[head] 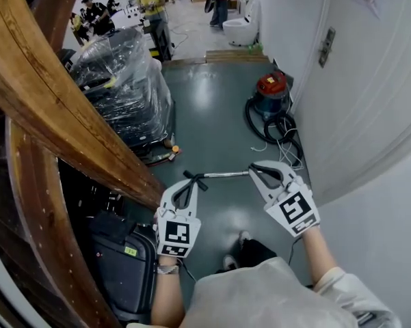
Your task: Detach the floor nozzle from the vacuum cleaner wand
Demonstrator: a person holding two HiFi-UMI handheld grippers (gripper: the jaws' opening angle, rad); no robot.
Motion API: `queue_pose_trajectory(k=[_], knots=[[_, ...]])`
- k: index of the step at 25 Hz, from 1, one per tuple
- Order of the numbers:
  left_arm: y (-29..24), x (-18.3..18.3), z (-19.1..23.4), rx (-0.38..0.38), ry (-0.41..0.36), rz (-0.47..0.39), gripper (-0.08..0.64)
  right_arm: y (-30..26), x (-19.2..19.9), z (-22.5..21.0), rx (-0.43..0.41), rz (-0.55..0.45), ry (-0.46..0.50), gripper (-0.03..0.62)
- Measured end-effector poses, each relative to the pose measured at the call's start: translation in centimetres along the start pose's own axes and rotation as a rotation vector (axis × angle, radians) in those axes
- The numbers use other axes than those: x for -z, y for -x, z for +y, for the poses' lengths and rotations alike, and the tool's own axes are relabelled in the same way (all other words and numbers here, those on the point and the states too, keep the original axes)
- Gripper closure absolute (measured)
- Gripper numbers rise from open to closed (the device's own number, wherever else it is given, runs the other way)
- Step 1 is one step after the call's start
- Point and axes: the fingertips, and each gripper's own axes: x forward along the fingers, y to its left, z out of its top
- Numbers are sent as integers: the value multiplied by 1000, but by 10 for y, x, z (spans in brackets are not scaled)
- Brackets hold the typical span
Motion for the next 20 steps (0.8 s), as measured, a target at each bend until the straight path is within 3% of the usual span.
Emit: queue_pose_trajectory(k=[11,20], knots=[[-53,-17,18,-11,-24,18,557,-52,-2,-41,-94,4,95,560],[-110,-25,27,-37,-19,42,557,-82,9,-87,-152,-12,103,560]])
